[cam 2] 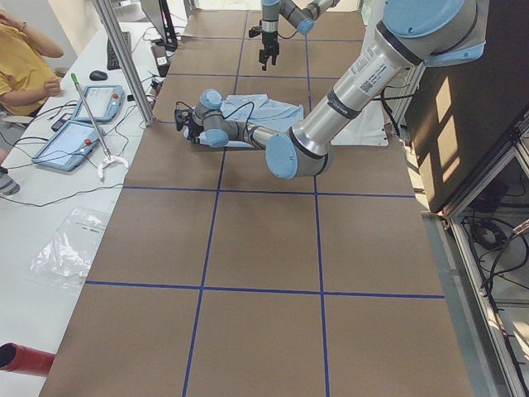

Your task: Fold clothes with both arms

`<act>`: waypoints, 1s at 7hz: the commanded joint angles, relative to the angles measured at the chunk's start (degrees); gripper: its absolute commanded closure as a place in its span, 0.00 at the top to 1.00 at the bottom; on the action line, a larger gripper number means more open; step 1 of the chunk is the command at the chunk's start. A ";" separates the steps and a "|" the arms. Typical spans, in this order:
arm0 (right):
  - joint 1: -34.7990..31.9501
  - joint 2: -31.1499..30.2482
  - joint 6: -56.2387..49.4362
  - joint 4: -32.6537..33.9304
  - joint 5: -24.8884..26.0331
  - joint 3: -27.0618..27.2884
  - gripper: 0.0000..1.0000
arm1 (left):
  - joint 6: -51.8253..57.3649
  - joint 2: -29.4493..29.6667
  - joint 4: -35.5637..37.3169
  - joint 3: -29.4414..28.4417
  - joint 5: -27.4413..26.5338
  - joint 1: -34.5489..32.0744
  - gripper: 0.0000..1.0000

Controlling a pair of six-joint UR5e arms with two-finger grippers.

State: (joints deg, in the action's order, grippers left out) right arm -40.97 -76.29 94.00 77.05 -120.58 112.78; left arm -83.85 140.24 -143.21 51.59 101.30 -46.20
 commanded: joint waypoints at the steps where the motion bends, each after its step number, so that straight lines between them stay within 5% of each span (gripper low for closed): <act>1: 0.71 3.84 0.04 0.03 2.88 -2.55 1.00 | 1.58 0.91 -0.32 0.08 0.39 -0.47 0.58; 2: 2.98 5.95 0.04 0.12 6.29 -3.70 1.00 | 1.67 -2.91 0.29 5.92 1.52 -0.73 0.58; 4: 13.31 8.87 -0.83 1.60 22.58 -4.15 1.00 | 6.46 -17.38 0.38 21.46 9.06 -2.21 0.58; 7: 21.25 16.33 -16.15 15.72 29.84 -5.90 1.00 | 17.99 -28.59 0.47 29.08 10.24 -4.77 0.58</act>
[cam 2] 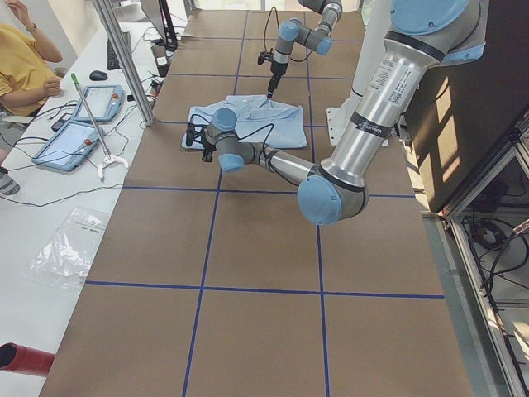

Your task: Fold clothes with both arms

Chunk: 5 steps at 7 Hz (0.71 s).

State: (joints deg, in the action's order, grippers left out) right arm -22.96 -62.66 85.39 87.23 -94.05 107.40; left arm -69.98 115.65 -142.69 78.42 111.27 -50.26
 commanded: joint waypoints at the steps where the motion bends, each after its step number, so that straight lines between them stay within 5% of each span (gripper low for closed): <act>1: 5.10 2.72 -16.31 7.76 6.91 -0.79 1.00 | 5.45 -6.29 -0.04 3.05 0.27 -1.33 0.58; 5: 5.99 11.95 -37.09 14.20 8.01 -7.47 1.00 | 5.64 -7.72 -0.13 3.49 0.18 -1.42 0.58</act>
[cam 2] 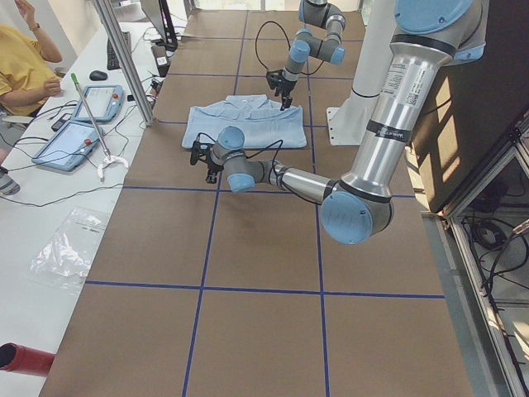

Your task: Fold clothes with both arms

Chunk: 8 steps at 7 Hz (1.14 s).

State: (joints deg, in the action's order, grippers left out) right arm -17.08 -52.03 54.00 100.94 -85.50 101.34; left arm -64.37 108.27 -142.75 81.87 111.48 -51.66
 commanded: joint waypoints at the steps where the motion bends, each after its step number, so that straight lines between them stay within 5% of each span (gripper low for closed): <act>1: 0.03 1.32 -8.71 0.40 -3.16 -1.32 1.00 | -0.05 -0.42 -0.07 0.04 -0.03 0.07 0.59; 3: 0.12 0.97 -8.91 0.58 -6.95 -1.41 1.00 | -0.05 -0.86 -0.07 0.04 -0.03 0.07 0.61; 8: 0.47 0.18 -8.91 0.75 -7.23 -2.99 1.00 | -0.49 -0.86 -0.07 0.04 -0.12 0.15 0.61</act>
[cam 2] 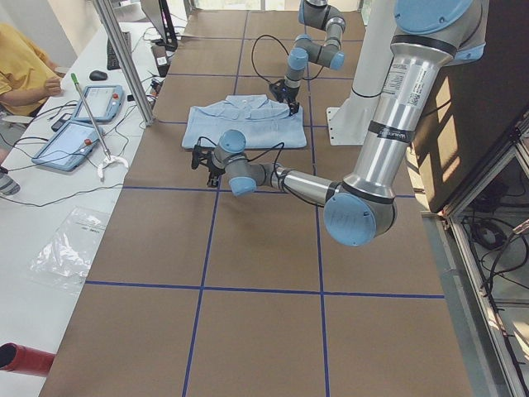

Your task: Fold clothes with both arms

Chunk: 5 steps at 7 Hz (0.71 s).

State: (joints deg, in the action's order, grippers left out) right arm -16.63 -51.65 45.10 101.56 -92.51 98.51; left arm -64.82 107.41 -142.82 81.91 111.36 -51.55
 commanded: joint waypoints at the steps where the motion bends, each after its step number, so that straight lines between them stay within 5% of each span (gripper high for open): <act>1: 0.11 -1.07 -0.01 0.31 -0.22 -0.07 1.00 | -0.04 0.00 0.00 0.00 0.00 -0.04 0.61; 3: -0.59 -2.39 -0.10 0.74 -0.30 0.63 1.00 | -0.13 0.00 0.00 0.61 0.08 -0.04 0.61; 5: -2.43 -9.39 -2.80 1.36 -0.48 7.36 1.00 | -0.13 0.00 0.09 1.31 0.17 -0.12 0.61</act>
State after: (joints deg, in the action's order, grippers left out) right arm -17.90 -56.99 44.29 102.63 -92.92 101.97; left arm -64.94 107.40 -142.80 82.78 111.46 -51.62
